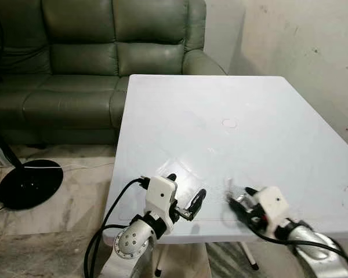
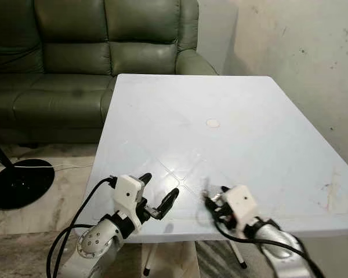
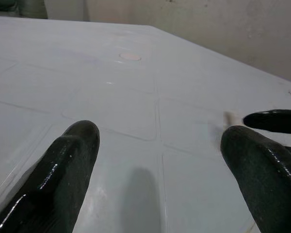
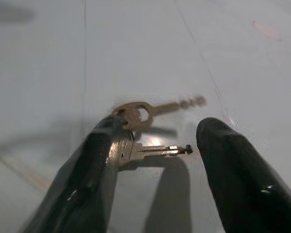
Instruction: Hang keys on a hook
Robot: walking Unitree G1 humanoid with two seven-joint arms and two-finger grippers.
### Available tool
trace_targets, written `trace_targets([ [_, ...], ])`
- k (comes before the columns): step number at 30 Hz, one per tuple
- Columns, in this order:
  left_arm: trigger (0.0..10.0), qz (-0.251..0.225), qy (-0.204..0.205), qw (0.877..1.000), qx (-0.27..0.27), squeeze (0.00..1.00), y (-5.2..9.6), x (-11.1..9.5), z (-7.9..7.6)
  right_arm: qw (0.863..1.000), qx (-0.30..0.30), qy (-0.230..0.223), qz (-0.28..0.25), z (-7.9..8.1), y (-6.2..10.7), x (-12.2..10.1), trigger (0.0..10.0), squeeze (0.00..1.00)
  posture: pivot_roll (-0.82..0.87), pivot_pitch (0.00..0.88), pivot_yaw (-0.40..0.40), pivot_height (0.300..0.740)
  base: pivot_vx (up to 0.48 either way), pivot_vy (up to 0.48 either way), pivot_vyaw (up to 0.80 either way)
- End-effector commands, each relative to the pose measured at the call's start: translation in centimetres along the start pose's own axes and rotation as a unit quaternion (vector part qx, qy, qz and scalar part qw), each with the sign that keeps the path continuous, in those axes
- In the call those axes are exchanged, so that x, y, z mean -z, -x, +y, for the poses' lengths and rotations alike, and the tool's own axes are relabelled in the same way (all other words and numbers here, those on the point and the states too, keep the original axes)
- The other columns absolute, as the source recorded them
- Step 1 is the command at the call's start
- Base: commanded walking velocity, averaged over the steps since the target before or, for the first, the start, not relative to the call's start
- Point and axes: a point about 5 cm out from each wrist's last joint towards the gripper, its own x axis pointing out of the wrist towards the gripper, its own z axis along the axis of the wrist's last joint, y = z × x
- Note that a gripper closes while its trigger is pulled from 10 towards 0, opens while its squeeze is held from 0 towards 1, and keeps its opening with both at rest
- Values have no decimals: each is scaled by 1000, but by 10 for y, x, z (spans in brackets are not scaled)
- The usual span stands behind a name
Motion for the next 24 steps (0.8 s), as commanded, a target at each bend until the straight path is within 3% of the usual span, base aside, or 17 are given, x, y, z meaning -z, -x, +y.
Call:
trace_targets([
  [1, 10000, -7, 2, 1000, 2, 0, -2, -5, -2, 998, -15, -13, 53, 3, 8, 22, 10000, 0, -24, 97, -54, 740, 0, 0, 0],
  [6, 10000, -8, 3, 1000, 1, 0, -2, -5, 0, 999, -29, -16, 37, -2, 14, 20, 10000, 0, -25, 97, -52, 740, 0, 0, 0],
  [9, 10000, -8, 2, 1000, 1, 0, -3, -6, 0, 998, -46, -42, 18, 0, 14, 17, 10000, 0, -20, 95, -50, 740, 0, 0, 0],
  [15, 10000, -8, 2, 1000, -1, 0, -2, -6, 1, 998, -42, -36, 22, -3, 15, 20, 10000, 0, -17, 94, -48, 740, 0, 0, 0],
  [20, 10000, -7, 2, 1000, -1, 0, -2, -5, 1, 994, -30, -97, -35, -9, 14, 7, 10000, 0, -20, 93, -46, 740, 0, 0, 0],
  [22, 10000, -9, 5, 1000, 0, 0, -4, -6, 1, 983, -3, -155, -100, -12, 9, -8, 10000, 0, -18, 92, -47, 740, 0, 0, 0],
  [24, 10000, -8, 6, 1000, 0, 0, -3, -6, 0, 981, -4, -161, -112, -10, 8, -11, 10000, 0, -18, 92, -46, 740, 0, 0, 0],
])
